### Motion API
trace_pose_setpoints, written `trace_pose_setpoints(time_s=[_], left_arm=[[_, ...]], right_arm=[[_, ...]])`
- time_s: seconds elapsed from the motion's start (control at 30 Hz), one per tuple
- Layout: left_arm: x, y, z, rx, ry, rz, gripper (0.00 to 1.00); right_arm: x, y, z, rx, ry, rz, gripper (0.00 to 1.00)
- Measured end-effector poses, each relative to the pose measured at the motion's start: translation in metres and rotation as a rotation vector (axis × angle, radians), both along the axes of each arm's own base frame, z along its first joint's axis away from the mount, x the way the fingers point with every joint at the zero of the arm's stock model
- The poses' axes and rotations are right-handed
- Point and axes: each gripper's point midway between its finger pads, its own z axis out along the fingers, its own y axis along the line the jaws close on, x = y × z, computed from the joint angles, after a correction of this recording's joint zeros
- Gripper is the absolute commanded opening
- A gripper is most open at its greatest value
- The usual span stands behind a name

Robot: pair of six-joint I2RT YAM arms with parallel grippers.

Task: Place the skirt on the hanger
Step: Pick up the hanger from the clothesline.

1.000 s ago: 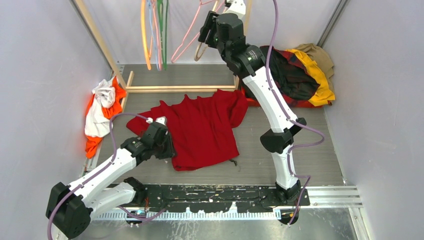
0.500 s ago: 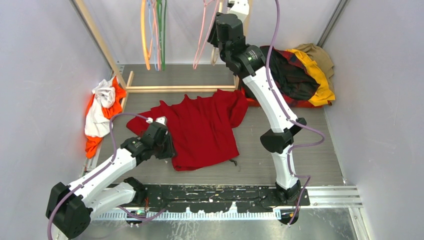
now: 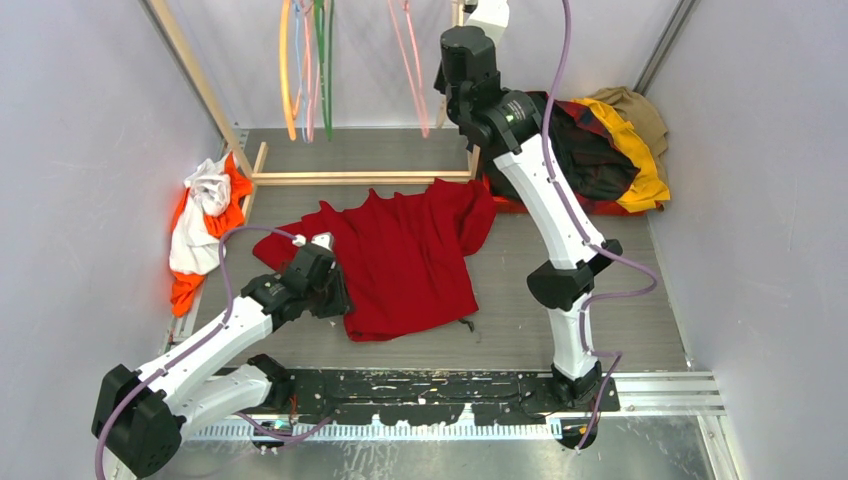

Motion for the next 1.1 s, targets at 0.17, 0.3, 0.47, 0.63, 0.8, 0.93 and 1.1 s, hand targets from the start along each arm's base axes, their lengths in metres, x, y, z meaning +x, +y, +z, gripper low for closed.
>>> trace_pose_setpoints(time_s=[0.17, 0.3, 0.47, 0.63, 0.8, 0.93, 1.1], left_arm=[[0.000, 0.000, 0.000, 0.000, 0.000, 0.000, 0.24], [0.000, 0.000, 0.000, 0.000, 0.000, 0.000, 0.25], [0.000, 0.000, 0.000, 0.000, 0.000, 0.000, 0.24], [0.000, 0.000, 0.000, -0.001, -0.001, 0.001, 0.24], [0.001, -0.001, 0.002, -0.003, -0.004, 0.002, 0.24], [0.004, -0.003, 0.007, -0.012, -0.018, 0.001, 0.24], [0.005, -0.003, 0.009, -0.014, -0.021, 0.001, 0.24]], right_arm=[[0.004, -0.007, 0.000, -0.013, 0.003, 0.009, 0.01], [0.004, -0.006, 0.002, -0.030, 0.002, 0.041, 0.01], [-0.007, -0.002, 0.006, -0.075, 0.002, 0.118, 0.01], [-0.020, 0.005, 0.010, -0.137, -0.006, 0.189, 0.01], [-0.033, 0.020, 0.008, -0.218, -0.022, 0.242, 0.01], [-0.040, 0.026, 0.017, -0.244, -0.076, 0.258, 0.01], [-0.045, 0.016, 0.041, -0.257, -0.155, 0.219, 0.01]])
